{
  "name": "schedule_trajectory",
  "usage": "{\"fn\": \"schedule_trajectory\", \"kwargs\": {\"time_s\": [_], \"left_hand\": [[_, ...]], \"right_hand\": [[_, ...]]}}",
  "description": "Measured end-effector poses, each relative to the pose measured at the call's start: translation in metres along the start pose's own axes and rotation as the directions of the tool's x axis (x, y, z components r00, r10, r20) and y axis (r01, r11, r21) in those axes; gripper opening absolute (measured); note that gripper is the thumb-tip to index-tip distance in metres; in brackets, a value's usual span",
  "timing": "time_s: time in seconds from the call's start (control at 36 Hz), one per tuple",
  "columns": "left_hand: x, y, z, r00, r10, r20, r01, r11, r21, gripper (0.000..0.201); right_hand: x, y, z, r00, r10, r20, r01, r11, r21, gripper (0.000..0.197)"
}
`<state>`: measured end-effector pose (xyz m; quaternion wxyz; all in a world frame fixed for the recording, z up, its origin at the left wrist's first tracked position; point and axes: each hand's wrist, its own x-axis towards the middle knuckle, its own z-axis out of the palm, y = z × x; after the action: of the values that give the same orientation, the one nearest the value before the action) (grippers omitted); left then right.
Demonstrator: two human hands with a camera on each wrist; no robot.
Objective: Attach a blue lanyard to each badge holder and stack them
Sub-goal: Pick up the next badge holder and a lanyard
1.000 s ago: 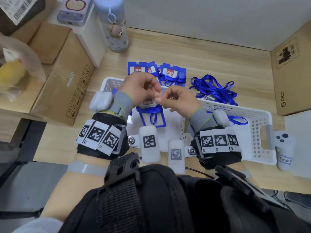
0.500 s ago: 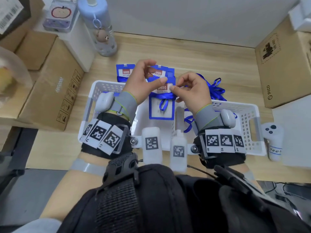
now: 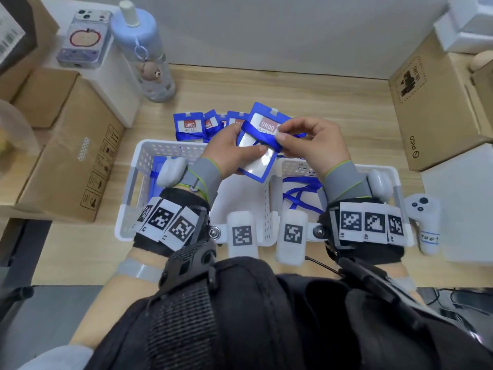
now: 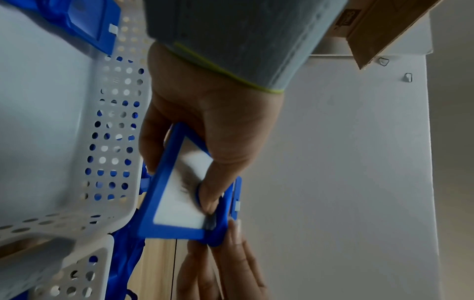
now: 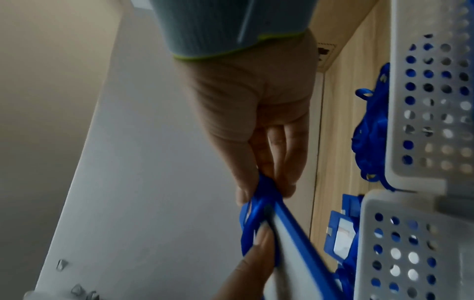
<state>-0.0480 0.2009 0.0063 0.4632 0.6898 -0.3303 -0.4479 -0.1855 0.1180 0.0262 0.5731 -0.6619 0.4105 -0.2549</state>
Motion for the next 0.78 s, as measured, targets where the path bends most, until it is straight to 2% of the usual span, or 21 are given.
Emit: {"fn": "schedule_trajectory", "kwargs": {"time_s": [0.08,0.17,0.19,0.25,0.36,0.47,0.53,0.58,0.67,0.72,0.78], "left_hand": [[0.004,0.003,0.001,0.997,0.042,-0.071,-0.038,0.998,0.059,0.034],[0.008,0.004,0.001,0.987,0.076,-0.142,-0.047,0.980,0.194,0.011],[0.009,0.005,0.000,0.984,0.087,-0.158,-0.048,0.971,0.236,0.011],[0.009,0.004,-0.001,0.975,0.108,-0.193,-0.050,0.957,0.287,0.023],[0.009,0.005,0.000,0.972,0.109,-0.210,-0.052,0.965,0.258,0.032],[0.011,0.001,0.001,0.975,0.007,-0.222,0.016,0.995,0.103,0.035],[0.009,0.000,0.002,0.983,-0.005,-0.182,0.013,0.999,0.042,0.036],[0.006,-0.002,0.000,0.996,0.025,-0.082,-0.023,0.999,0.027,0.034],[0.004,-0.003,-0.005,0.997,0.031,0.069,-0.039,0.994,0.104,0.021],[0.004,-0.005,-0.009,0.995,0.016,0.097,-0.034,0.983,0.182,0.023],[0.004,-0.007,-0.012,0.997,0.010,0.072,-0.026,0.972,0.235,0.023]], "right_hand": [[0.003,-0.001,-0.001,0.999,0.004,0.039,0.000,0.995,-0.104,0.020],[0.005,-0.001,0.000,0.999,0.002,0.045,0.005,0.989,-0.149,0.026],[0.004,-0.001,0.000,0.999,0.002,0.048,0.004,0.990,-0.138,0.026],[0.004,-0.001,0.002,0.998,-0.002,0.056,0.008,0.994,-0.114,0.027],[0.004,0.001,0.005,0.999,-0.039,0.034,0.040,0.998,-0.044,0.028],[0.005,0.002,0.011,0.999,-0.051,-0.016,0.052,0.991,0.121,0.027],[0.006,0.003,0.011,0.997,-0.046,-0.057,0.058,0.974,0.220,0.023],[0.007,0.004,0.009,0.994,-0.052,-0.093,0.080,0.942,0.326,0.019],[0.011,0.002,0.004,0.989,-0.047,-0.140,0.108,0.877,0.469,0.013],[0.013,-0.001,0.000,0.985,-0.050,-0.168,0.132,0.843,0.521,0.013],[0.015,-0.005,-0.001,0.982,-0.065,-0.179,0.154,0.824,0.546,0.013]]}}
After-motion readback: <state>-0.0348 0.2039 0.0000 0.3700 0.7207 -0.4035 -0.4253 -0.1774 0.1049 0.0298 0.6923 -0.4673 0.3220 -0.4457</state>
